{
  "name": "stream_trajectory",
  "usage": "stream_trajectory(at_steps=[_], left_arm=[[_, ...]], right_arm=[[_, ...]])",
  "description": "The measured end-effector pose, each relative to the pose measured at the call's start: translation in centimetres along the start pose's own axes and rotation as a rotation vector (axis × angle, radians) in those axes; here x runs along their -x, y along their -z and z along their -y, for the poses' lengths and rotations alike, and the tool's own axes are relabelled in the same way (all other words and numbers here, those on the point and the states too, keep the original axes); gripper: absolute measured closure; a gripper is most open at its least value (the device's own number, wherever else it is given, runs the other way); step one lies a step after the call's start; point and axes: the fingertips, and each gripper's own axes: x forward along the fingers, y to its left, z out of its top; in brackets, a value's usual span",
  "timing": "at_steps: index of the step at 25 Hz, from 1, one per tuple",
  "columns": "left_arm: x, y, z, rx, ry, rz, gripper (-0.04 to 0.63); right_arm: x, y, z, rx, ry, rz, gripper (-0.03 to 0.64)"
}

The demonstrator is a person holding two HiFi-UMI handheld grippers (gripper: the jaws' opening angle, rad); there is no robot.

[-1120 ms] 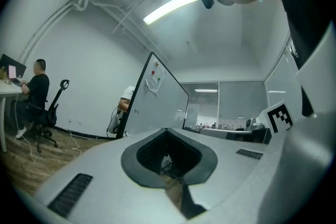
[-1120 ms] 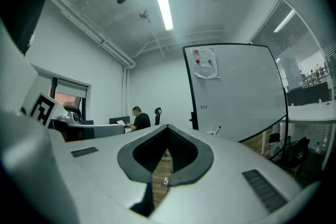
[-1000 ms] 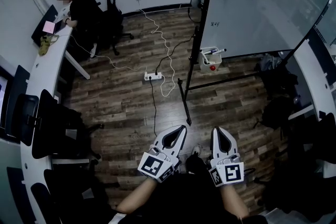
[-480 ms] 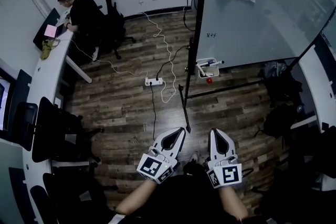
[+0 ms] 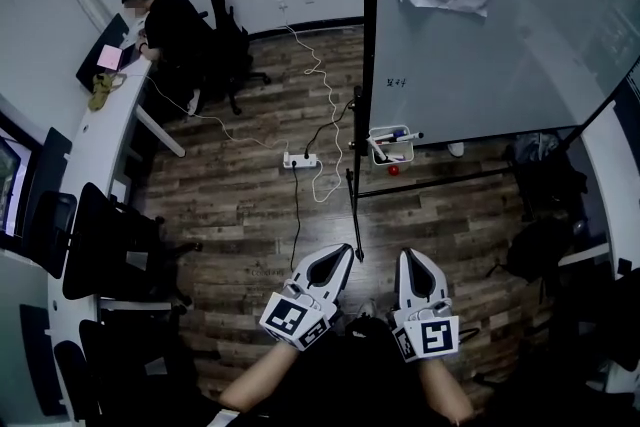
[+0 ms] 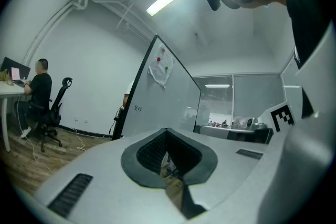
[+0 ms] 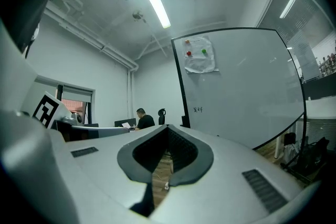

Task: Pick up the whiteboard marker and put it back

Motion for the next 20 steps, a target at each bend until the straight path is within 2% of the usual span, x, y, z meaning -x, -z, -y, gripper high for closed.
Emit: stream_trajectory(at_steps=[12,20], left_arm=[[-1.6,0.3,0.6,-0.004,-0.048,-0.016,0.588],[-2.9,0.8,-1.4,0.009,-0.052,-0.03,0.588]], right_arm=[[-0.4,-0.2,1.6,-0.018,-0.053,0.004,0.603],[-2.0,0.3,1.6,-0.022,-0.058,-0.003,0.603]])
